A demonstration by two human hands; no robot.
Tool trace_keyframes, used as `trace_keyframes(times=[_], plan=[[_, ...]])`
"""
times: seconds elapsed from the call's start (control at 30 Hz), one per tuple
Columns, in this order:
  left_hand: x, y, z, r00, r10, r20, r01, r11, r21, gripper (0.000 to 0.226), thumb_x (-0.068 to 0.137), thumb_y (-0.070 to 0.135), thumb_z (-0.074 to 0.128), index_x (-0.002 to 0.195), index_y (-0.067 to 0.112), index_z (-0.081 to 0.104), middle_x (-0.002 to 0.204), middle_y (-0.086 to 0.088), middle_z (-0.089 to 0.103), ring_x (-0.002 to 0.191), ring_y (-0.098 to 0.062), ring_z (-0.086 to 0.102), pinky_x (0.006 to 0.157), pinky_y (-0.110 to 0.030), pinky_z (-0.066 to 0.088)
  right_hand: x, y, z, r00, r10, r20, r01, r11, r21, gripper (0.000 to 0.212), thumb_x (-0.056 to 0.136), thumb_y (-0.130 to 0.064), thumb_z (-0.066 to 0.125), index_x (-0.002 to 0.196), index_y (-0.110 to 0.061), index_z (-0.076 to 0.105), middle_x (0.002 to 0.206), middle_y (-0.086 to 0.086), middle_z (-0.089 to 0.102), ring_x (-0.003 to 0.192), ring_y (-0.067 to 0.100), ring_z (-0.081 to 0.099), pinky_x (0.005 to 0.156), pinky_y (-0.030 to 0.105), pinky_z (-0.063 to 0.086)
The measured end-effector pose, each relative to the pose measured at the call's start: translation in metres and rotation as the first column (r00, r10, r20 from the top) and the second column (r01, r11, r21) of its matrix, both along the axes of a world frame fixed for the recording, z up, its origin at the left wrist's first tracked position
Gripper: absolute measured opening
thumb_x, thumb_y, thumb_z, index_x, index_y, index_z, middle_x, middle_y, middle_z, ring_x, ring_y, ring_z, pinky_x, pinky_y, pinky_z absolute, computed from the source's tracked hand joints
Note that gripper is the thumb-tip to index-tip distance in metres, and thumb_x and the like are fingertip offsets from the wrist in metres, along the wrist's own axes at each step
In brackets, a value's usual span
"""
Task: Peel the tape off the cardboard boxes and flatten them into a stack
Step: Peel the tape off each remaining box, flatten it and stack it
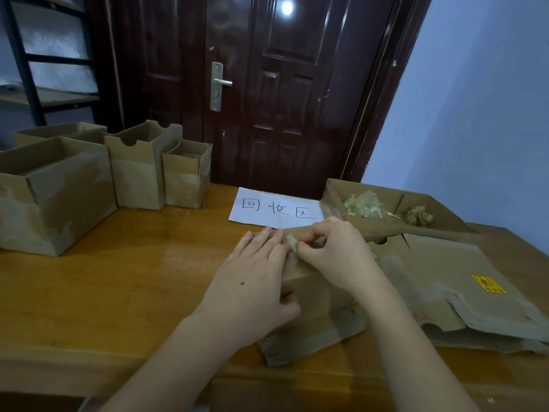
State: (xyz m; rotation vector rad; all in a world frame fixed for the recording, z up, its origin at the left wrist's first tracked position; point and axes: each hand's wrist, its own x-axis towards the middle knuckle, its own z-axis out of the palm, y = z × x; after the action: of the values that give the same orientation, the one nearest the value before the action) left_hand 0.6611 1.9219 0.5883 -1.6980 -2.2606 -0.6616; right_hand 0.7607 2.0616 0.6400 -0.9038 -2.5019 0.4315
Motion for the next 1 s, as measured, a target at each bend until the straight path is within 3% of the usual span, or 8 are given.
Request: trace_keyframes(times=[0.23,0.37,0.53,0.63,0.7,0.77,0.9,1.0], plan=[[-0.002,-0.001,0.000,1.000,-0.008,0.000,0.008,1.000,-0.001,0.079,0.087,0.063,0.050,0.156,0.033,0.026,0.170,0.011,0.015,0.156,-0.007,0.001,0.121,-0.029,-0.011,-0.010,0.000,-0.004,0.988,-0.149,0.049,0.138,0.972,0.190,0.011,0.092,-0.036,0.058,0.090,-0.025,0.058,0.096,-0.006,0.055,0.088,0.019,0.056,0.070,0.035,0.045],[-0.002,-0.001,0.000,1.000,-0.008,-0.002,0.008,1.000,0.005,0.079,0.087,0.064,0.049,0.156,0.034,0.026,0.170,0.011,0.014,0.156,-0.006,0.003,0.119,-0.027,-0.013,0.014,0.022,0.008,0.944,-0.325,-0.062,0.327,0.887,0.327,0.012,0.094,-0.031,0.061,0.100,-0.023,0.067,0.103,-0.003,0.060,0.097,0.021,0.056,0.078,0.042,0.053],[-0.001,-0.001,0.000,1.000,-0.006,0.008,0.006,1.000,-0.002,0.078,0.088,0.063,0.049,0.156,0.034,0.025,0.170,0.012,0.012,0.156,-0.006,0.001,0.120,-0.028,-0.012,0.016,0.015,-0.001,0.995,-0.033,-0.098,0.038,0.998,0.054,0.011,0.093,-0.036,0.069,0.093,-0.028,0.077,0.088,-0.011,0.064,0.081,0.009,0.060,0.075,0.035,0.052],[0.000,-0.002,0.001,1.000,-0.007,0.005,0.007,1.000,-0.004,0.075,0.088,0.064,0.049,0.154,0.035,0.028,0.170,0.012,0.013,0.156,-0.006,0.002,0.119,-0.027,-0.013,0.018,0.019,-0.001,0.972,-0.023,-0.233,0.007,0.997,-0.071,0.011,0.090,-0.025,0.073,0.101,-0.025,0.077,0.085,-0.012,0.067,0.083,0.006,0.058,0.081,0.032,0.050],[0.000,-0.002,0.001,1.000,-0.003,0.003,0.003,1.000,-0.014,0.075,0.089,0.064,0.049,0.155,0.035,0.027,0.170,0.012,0.013,0.156,-0.006,0.002,0.119,-0.027,-0.013,0.019,0.023,-0.003,0.982,-0.080,-0.168,0.073,0.996,-0.051,0.018,0.088,-0.035,0.075,0.104,-0.027,0.074,0.101,-0.012,0.063,0.103,0.010,0.048,0.095,0.035,0.046],[0.001,-0.001,0.001,1.000,-0.002,0.011,0.002,1.000,-0.027,0.076,0.089,0.064,0.049,0.155,0.035,0.027,0.170,0.012,0.013,0.156,-0.006,0.001,0.119,-0.028,-0.013,0.019,0.025,-0.006,0.989,-0.118,-0.084,0.118,0.993,-0.013,0.018,0.087,-0.045,0.074,0.096,-0.030,0.076,0.110,-0.015,0.060,0.112,0.011,0.041,0.100,0.038,0.042],[0.002,0.000,0.003,1.000,0.004,0.008,-0.004,0.998,-0.058,0.076,0.088,0.065,0.050,0.155,0.035,0.027,0.170,0.012,0.013,0.156,-0.007,0.001,0.119,-0.028,-0.013,0.010,0.019,-0.005,0.988,-0.156,-0.022,0.156,0.987,0.020,0.015,0.089,-0.042,0.068,0.081,-0.029,0.072,0.099,-0.015,0.059,0.107,0.015,0.045,0.093,0.039,0.041],[-0.003,-0.001,0.007,1.000,0.017,-0.013,-0.019,0.994,-0.112,0.078,0.088,0.066,0.052,0.155,0.036,0.026,0.170,0.014,0.013,0.156,-0.005,0.003,0.117,-0.026,-0.013,0.006,0.019,0.000,0.981,-0.193,-0.004,0.193,0.979,0.067,0.020,0.092,-0.036,0.066,0.079,-0.021,0.066,0.087,-0.008,0.059,0.095,0.021,0.058,0.082,0.040,0.050]])
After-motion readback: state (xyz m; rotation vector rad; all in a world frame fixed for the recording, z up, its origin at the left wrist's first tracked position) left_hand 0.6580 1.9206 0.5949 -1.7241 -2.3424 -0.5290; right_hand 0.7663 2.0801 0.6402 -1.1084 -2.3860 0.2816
